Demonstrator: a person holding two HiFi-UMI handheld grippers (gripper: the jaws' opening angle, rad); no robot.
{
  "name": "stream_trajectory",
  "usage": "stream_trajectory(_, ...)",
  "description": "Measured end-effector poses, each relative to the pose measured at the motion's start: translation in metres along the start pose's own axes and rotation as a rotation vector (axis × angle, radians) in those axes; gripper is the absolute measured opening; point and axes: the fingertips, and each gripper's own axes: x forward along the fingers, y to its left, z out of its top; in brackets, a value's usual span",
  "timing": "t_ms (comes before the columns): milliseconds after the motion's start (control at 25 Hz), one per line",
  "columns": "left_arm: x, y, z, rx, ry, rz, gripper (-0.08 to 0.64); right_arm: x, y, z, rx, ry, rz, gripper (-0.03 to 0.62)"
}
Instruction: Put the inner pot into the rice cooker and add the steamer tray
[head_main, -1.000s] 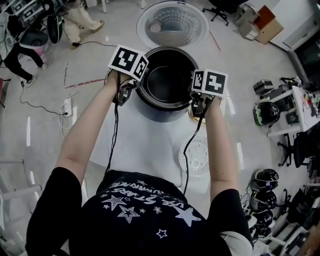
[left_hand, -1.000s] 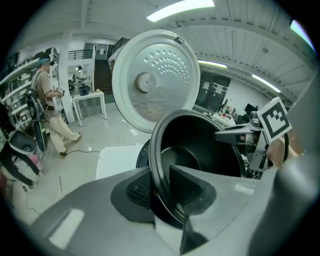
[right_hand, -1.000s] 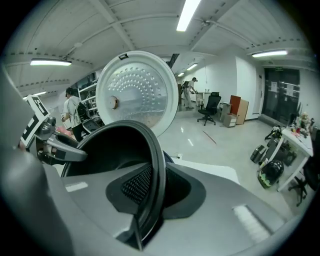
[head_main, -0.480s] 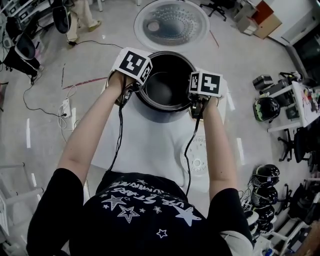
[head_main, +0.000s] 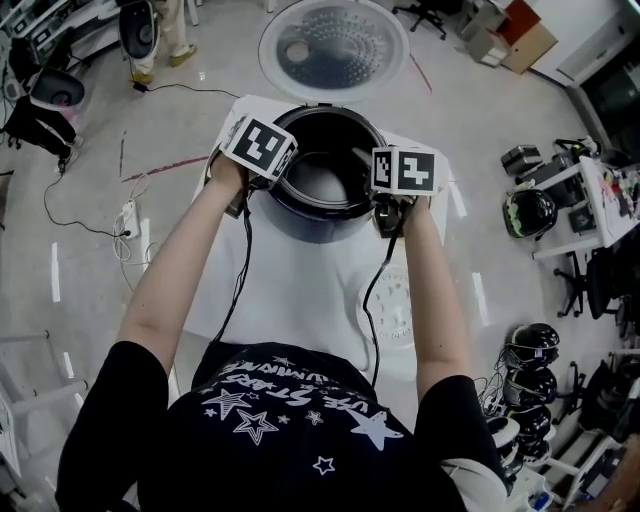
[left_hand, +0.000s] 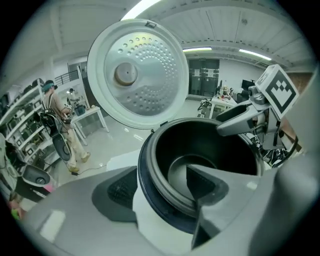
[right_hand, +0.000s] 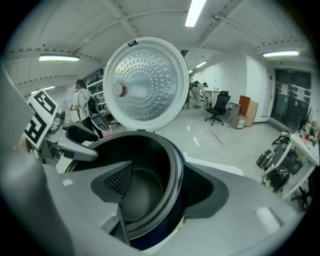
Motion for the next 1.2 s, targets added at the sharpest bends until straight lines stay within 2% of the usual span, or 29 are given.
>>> stream_trajectory(80, -0.006, 0.006, 0.0, 0.011, -0.03, 0.027, 0.331, -0.008, 0.002, 0.001, -0.015, -0.018, -0.009, 0.345)
stream_trajectory(240, -0.031, 0.01, 0.005, -0.026, -0.135, 0.047, 0.342, -0.032, 0.002, -0.002, -0.024, -0.064, -0.024, 0.344)
stream_trajectory(440, -0.075, -0.005, 0.028, -0.019, -0.316, 0.041, 0.341, -0.069, -0.005, -0.003, 0.029, -0.156, -0.038, 0.339)
stream_trajectory(640, -0.102, -0.034, 0.032, 0.012, -0.428, 0.019, 0.318, -0.11, -0.006, -0.015, 0.089, -0.227, -0.06, 0.337)
stream_trajectory(840, -0.107, -0.059, 0.022, 0.013, -0.479, -0.031, 0.224, -0.139, -0.006, -0.048, 0.148, -0.251, -0.103, 0.333)
stream_trajectory(1080, -0.109, -0.102, 0.02, 0.093, -0.517, -0.078, 0.081, -0.169, -0.018, -0.097, 0.197, -0.248, -0.207, 0.327)
stream_trajectory(1160, -0.104, -0.117, 0.019, 0.12, -0.518, -0.096, 0.01, -0.178, -0.026, -0.117, 0.222, -0.232, -0.241, 0.323)
stream_trajectory(1200, -0.1, -0.124, 0.019, 0.133, -0.513, -0.11, 0.003, -0.182, -0.031, -0.129, 0.235, -0.219, -0.256, 0.322)
